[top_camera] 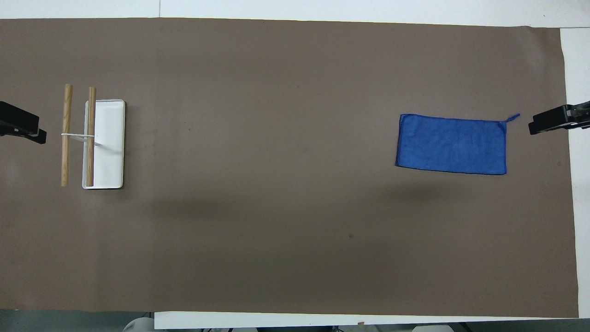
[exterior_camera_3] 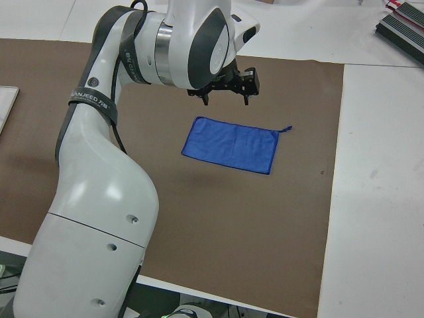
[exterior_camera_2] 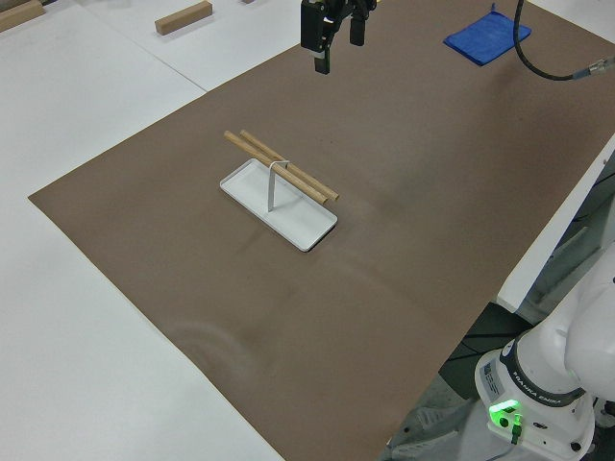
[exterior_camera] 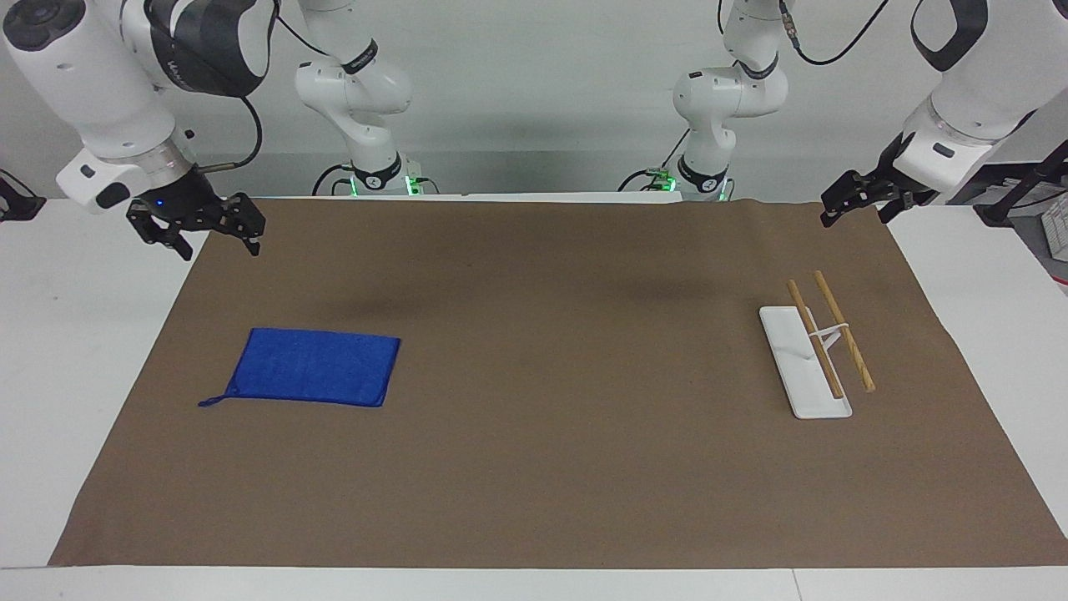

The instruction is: Right arm passes towel to left arm to hang

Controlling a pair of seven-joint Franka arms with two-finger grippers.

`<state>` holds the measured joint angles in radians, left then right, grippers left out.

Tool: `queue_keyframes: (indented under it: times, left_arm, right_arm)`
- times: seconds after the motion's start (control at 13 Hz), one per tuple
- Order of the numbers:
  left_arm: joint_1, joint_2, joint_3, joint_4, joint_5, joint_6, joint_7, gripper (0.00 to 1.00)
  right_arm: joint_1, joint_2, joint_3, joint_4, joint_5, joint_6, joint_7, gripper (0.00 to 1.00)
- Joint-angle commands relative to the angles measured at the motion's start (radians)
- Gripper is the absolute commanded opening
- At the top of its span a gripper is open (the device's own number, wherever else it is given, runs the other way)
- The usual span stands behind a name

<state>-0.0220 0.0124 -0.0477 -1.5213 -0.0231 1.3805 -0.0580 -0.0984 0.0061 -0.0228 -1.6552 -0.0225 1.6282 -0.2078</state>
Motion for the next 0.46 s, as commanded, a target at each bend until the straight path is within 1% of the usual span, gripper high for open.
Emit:
queue_keyframes:
  times: [0.0, 0.31, 0.38]
  left_arm:
    - [0.007, -0.020, -0.001, -0.020, -0.008, -0.001, 0.009, 1.00]
    - [0.007, -0.020, -0.001, -0.020, -0.006, -0.001, 0.009, 1.00]
    - [0.007, -0.020, -0.001, -0.020, -0.008, -0.001, 0.009, 1.00]
  right_arm:
    - [-0.009, 0.008, 0.001, 0.014, -0.008, -0.014, -0.010, 1.00]
    - [-0.009, 0.012, 0.000, 0.009, -0.008, -0.005, -0.034, 1.00]
    - [-0.009, 0.041, -0.003, 0.002, -0.008, 0.021, -0.045, 1.00]
